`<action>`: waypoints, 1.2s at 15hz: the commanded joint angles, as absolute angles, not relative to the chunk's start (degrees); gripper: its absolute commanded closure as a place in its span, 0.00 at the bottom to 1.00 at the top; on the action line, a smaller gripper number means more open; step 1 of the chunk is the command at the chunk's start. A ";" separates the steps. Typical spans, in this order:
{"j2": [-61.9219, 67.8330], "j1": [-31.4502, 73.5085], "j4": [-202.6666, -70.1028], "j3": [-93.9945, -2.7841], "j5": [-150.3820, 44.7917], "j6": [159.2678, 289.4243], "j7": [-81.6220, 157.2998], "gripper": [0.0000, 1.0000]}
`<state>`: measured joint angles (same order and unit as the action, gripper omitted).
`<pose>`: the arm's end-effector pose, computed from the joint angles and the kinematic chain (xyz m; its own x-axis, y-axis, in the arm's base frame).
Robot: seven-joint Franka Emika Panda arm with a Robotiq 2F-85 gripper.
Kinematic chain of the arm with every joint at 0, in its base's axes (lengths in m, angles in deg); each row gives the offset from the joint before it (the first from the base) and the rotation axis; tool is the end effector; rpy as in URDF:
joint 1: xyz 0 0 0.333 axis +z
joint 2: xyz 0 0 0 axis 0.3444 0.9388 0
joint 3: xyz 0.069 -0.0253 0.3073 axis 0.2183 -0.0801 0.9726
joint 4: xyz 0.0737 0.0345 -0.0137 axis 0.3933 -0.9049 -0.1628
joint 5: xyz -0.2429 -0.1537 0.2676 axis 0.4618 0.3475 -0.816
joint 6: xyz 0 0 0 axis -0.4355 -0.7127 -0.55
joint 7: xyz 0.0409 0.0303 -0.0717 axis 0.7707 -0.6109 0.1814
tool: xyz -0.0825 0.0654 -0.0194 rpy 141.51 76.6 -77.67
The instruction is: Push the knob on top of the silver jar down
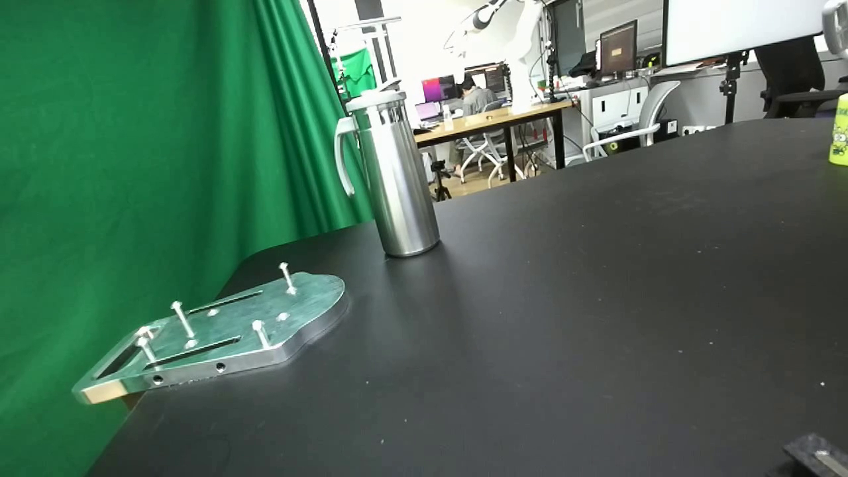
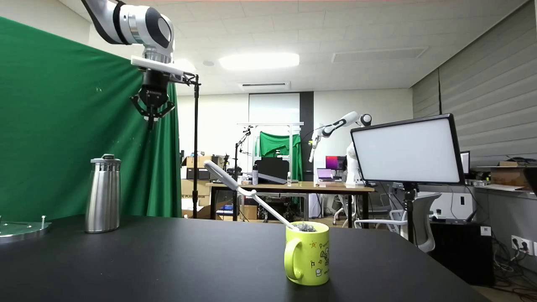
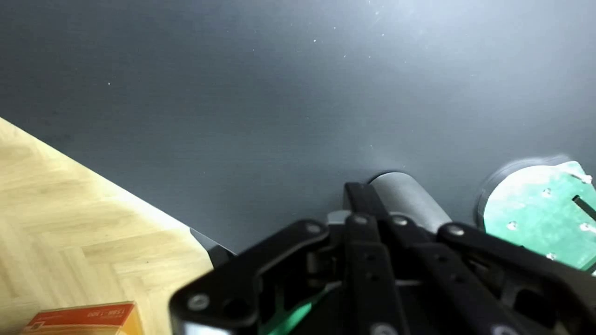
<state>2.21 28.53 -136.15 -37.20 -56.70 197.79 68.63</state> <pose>0.6213 0.1670 0.4698 0.7521 0.6586 0.0257 0.6590 -0.7509 -0.0433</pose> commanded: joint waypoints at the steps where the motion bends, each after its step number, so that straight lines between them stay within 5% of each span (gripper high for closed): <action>1: 2.29 27.78 -135.92 -36.30 -56.43 197.58 68.42 0.99; 18: 14.75 34.65 -122.38 -29.64 -54.40 196.25 70.89 1.00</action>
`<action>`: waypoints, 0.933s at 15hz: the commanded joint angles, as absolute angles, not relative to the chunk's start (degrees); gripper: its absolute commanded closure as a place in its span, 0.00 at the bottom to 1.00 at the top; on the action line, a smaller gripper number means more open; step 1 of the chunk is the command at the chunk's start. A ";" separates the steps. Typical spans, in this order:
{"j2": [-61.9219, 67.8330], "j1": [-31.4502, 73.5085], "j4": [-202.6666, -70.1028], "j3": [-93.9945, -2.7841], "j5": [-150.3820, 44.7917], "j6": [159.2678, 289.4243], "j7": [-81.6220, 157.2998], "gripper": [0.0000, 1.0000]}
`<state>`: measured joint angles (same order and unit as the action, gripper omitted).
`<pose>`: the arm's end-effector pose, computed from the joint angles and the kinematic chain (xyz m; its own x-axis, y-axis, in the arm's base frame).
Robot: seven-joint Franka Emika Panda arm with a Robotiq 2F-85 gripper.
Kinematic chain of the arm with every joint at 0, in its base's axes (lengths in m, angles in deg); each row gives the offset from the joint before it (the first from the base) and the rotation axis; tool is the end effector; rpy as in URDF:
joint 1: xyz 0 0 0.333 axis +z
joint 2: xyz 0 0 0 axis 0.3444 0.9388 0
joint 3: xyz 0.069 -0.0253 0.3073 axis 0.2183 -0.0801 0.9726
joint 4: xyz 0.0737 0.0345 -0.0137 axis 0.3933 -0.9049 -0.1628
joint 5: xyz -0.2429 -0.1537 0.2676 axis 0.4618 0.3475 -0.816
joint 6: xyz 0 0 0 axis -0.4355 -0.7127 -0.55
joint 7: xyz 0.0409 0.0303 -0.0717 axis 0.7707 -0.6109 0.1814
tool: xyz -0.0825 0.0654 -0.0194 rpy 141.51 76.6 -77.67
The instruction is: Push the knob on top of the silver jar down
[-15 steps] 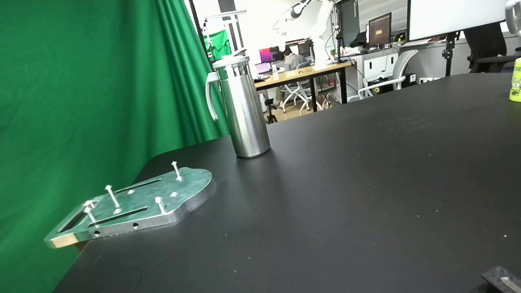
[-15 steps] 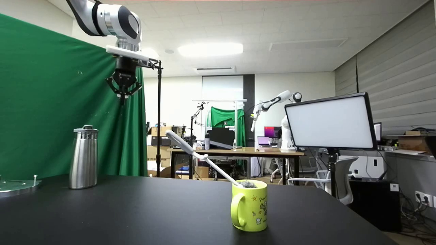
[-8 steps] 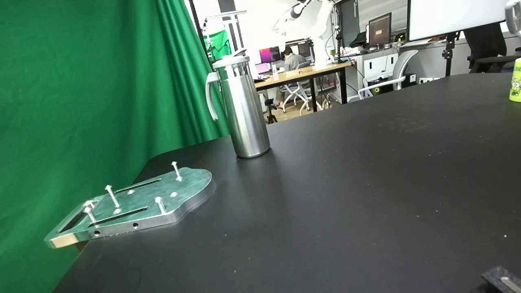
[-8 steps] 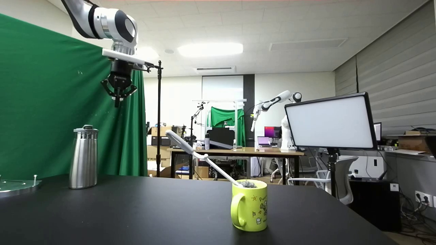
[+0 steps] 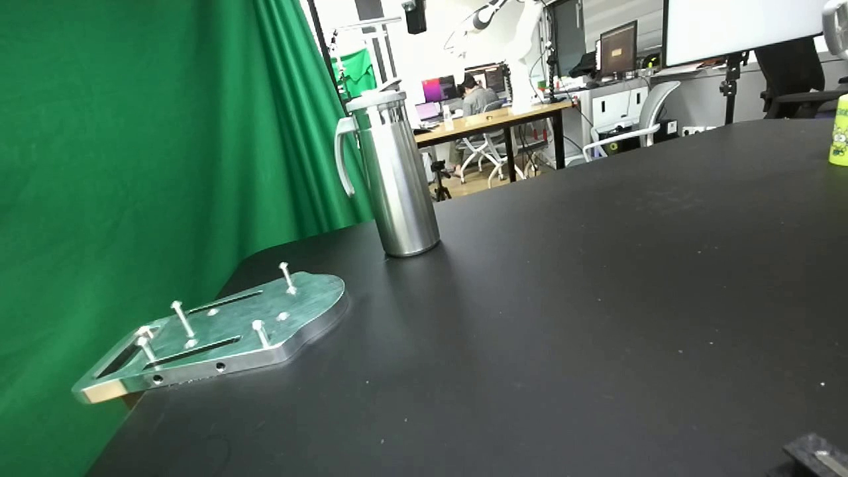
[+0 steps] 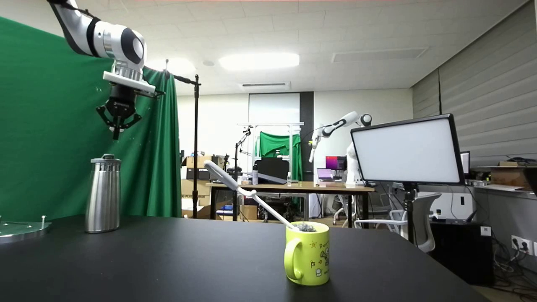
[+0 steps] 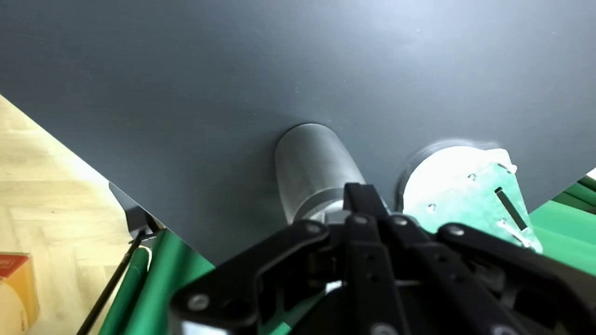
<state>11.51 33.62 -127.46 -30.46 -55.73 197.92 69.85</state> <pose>0.6191 0.2922 0.4405 0.5947 0.8023 0.0515 0.8029 -0.5895 -0.0882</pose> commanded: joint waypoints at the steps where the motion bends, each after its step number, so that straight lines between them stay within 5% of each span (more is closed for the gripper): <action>1: 15.51 35.11 -121.57 -29.46 -54.11 196.16 71.18 1.00; 14: 23.28 37.32 -116.25 -29.61 -50.59 195.83 72.22 1.00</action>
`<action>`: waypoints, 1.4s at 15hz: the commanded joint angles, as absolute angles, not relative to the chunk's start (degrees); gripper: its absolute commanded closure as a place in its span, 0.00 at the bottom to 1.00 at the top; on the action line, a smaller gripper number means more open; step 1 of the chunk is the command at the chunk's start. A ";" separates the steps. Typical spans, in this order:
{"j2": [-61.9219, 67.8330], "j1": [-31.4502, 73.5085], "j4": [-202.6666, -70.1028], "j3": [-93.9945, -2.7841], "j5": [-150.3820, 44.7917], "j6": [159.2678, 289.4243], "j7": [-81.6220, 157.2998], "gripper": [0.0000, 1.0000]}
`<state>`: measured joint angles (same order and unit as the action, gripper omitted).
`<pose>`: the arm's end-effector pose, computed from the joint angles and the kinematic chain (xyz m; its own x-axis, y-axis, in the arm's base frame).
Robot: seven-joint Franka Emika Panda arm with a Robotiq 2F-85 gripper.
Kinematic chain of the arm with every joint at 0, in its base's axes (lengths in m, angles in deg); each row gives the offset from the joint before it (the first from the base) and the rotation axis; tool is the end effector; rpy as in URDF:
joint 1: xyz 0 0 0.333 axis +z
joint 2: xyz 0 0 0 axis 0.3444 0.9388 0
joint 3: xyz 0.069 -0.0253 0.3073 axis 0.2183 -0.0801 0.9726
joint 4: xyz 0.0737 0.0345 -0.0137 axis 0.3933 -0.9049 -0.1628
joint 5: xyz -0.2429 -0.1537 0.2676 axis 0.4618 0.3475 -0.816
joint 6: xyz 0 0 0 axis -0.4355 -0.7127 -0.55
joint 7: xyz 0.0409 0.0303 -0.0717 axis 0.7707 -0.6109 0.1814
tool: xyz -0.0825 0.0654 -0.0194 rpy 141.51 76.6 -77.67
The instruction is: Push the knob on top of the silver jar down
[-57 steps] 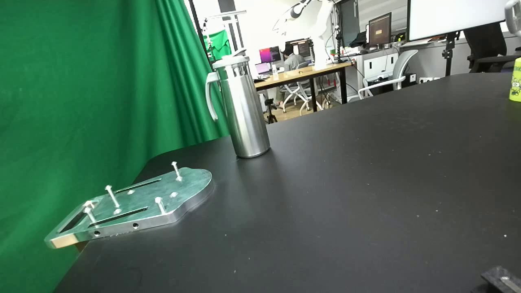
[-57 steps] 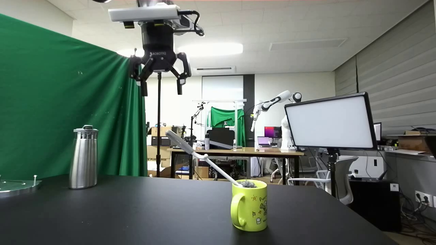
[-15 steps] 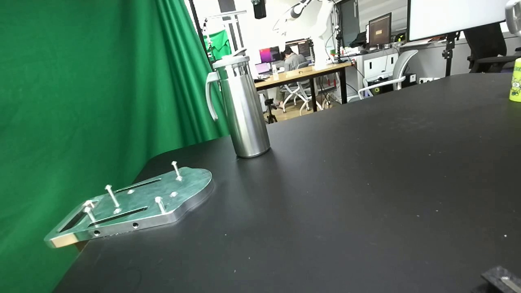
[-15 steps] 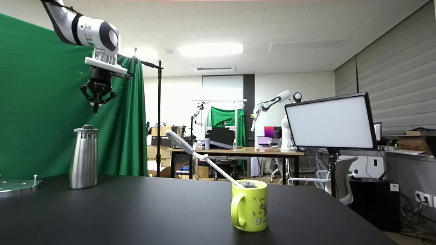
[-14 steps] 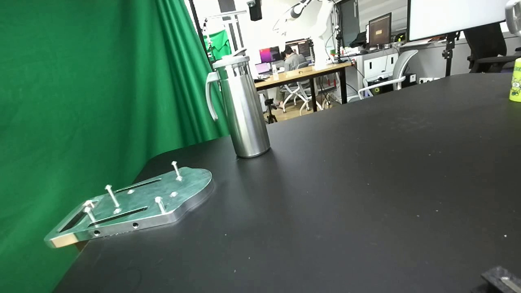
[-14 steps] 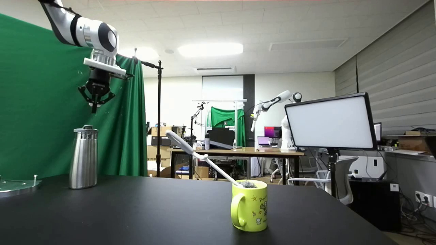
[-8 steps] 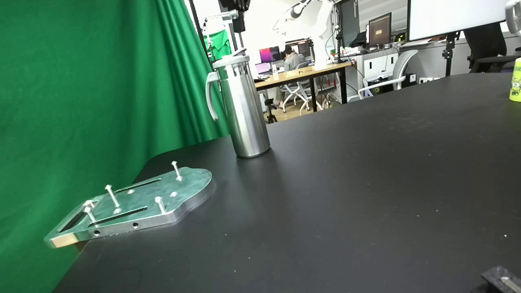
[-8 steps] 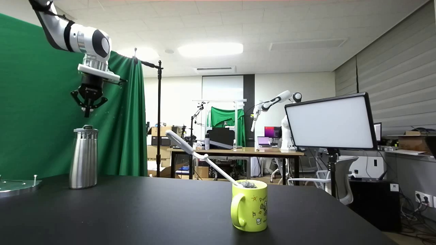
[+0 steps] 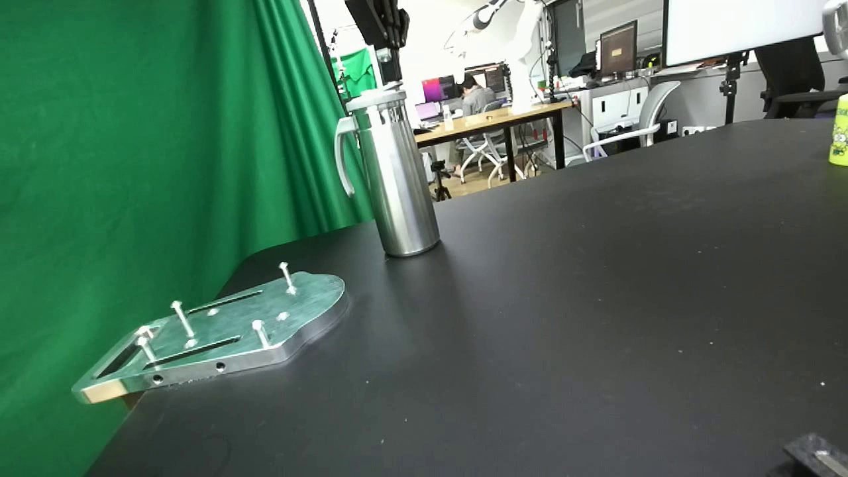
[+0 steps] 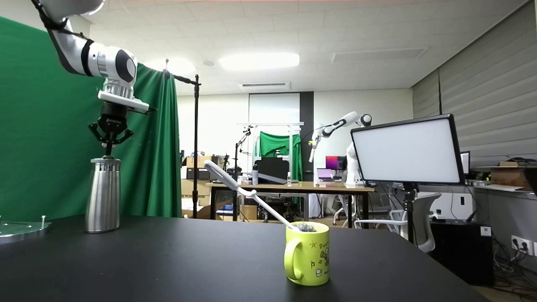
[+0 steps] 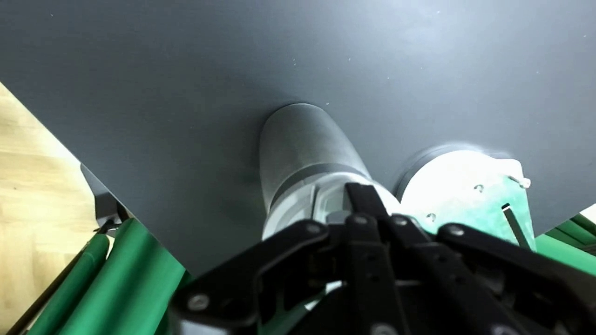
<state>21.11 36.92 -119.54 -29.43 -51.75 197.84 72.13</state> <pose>0.6344 0.3389 0.3913 0.4966 0.8676 0.0247 0.8661 -0.4934 -0.0801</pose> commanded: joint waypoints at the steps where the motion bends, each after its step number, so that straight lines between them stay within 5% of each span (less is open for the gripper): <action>1: 23.73 37.32 -116.11 -29.58 -50.46 195.73 72.22 1.00; 10: 21.15 35.99 -116.37 -29.01 -52.55 195.23 72.85 1.00; 11: 20.35 35.71 -116.72 -29.12 -52.50 194.69 73.23 0.74; 13: 17.93 35.08 -118.97 -29.65 -51.82 193.81 73.21 0.68; 21: 8.99 31.81 -127.36 -30.47 -51.56 190.21 72.93 0.14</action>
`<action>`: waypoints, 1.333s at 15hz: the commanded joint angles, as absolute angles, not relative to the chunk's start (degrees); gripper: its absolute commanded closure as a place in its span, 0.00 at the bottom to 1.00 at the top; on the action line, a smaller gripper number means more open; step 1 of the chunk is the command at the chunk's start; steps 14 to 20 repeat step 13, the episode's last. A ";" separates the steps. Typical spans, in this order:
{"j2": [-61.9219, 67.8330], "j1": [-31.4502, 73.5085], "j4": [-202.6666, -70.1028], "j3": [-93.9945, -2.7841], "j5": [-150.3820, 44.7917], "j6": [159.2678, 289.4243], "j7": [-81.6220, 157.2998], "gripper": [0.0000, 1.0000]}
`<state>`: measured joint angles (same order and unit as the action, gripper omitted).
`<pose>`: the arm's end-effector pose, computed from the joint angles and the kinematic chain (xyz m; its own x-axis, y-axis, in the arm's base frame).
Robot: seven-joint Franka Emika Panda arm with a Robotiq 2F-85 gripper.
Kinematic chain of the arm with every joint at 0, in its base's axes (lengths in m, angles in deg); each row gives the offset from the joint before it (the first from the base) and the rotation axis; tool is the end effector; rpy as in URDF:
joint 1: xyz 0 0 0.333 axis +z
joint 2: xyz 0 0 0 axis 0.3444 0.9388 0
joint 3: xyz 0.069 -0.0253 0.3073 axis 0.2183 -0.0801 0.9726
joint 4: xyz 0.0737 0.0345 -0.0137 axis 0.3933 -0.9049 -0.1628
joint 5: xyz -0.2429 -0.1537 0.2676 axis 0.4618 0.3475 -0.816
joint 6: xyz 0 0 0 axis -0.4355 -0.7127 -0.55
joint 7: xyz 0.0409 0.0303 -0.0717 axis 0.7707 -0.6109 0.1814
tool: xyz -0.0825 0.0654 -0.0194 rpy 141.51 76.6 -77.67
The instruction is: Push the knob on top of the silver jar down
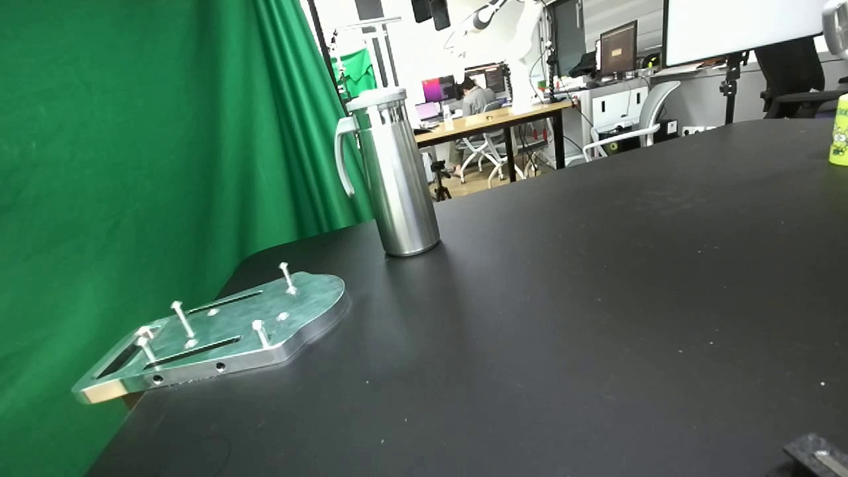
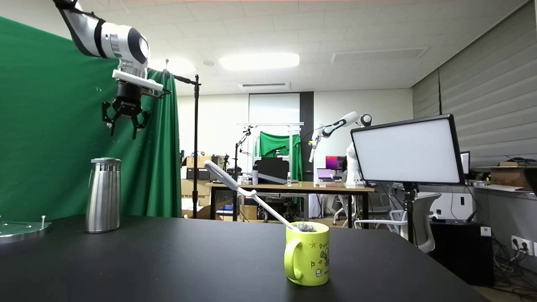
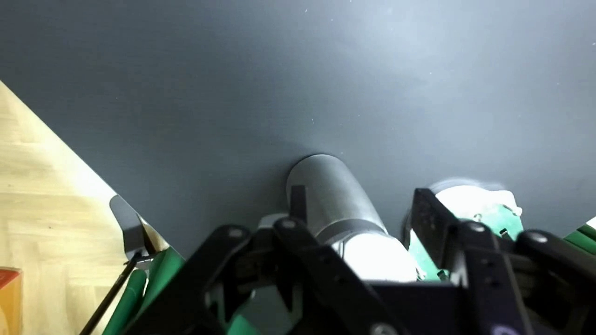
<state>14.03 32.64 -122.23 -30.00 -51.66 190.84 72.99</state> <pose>0.6303 0.2775 0.4437 0.5424 0.8394 -0.0347 0.8361 -0.5434 -0.0748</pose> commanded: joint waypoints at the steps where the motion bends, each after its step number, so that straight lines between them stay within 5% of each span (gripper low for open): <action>1: 7.94 31.63 -128.35 -30.55 -51.25 190.03 72.95 0.07; 3: 6.20 31.51 -129.78 -30.69 -50.84 189.72 72.34 0.00; 20: 4.84 31.50 -130.94 -30.77 -51.30 188.58 72.83 0.00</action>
